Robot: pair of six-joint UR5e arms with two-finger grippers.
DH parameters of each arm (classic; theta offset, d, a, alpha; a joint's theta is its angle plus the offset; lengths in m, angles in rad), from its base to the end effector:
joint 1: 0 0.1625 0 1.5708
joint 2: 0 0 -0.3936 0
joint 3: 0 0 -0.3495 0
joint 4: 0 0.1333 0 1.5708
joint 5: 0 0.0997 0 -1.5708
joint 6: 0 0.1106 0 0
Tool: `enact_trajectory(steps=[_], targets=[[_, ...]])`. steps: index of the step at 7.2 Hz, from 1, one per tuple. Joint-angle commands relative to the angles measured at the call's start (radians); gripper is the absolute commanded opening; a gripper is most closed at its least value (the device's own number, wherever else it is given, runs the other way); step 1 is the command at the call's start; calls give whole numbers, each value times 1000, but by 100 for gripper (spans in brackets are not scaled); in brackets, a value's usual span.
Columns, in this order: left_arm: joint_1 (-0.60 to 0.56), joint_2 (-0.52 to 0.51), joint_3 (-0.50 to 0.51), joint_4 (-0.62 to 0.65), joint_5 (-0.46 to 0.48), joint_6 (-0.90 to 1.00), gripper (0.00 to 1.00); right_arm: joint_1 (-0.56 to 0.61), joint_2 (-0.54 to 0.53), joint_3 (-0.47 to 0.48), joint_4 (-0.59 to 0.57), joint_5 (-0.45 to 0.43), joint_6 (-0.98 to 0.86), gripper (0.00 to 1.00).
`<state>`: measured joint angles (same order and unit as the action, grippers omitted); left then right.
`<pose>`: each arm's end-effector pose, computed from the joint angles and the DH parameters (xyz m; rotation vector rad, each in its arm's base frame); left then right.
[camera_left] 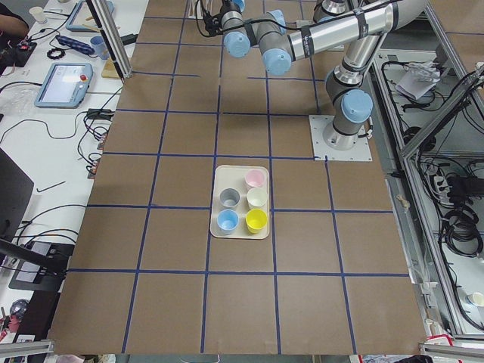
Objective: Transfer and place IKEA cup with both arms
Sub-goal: 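Close the left gripper on the cup's open end beside the right gripper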
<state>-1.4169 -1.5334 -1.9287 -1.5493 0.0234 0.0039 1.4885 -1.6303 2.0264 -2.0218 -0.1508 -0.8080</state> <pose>-0.1779 -0.4440 0.4139 0.3496 -1.5555 -0.1154 0.2090 -0.4181 0.4094 -0.6683 1.6424 -0.7000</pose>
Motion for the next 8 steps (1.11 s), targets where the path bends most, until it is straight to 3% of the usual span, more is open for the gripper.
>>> enact_trajectory(steps=[1, 2, 3, 4, 5, 7, 8], targets=[[-25, 12, -13, -6, -36, -12, 100, 1, 3, 2, 0, 0, -2, 25], [-43, 9, -35, 3, -40, -9, 100, 1, 3, 0, 0, 0, 0, 26], [-68, 6, -35, 11, -42, -8, 100, -1, 4, 0, 0, 2, 3, 34], [-79, -2, -33, 12, -54, -8, 95, 1, 4, 0, 1, 17, 4, 79], [-82, 2, -35, 11, -78, -10, 86, -1, 4, 2, 3, 19, 7, 100], [-80, 13, -35, 12, -79, -44, 74, -1, 4, 0, 2, 17, 47, 100], [-79, 12, -36, 12, -79, -45, 74, -1, 6, -3, 2, 17, 71, 100]])
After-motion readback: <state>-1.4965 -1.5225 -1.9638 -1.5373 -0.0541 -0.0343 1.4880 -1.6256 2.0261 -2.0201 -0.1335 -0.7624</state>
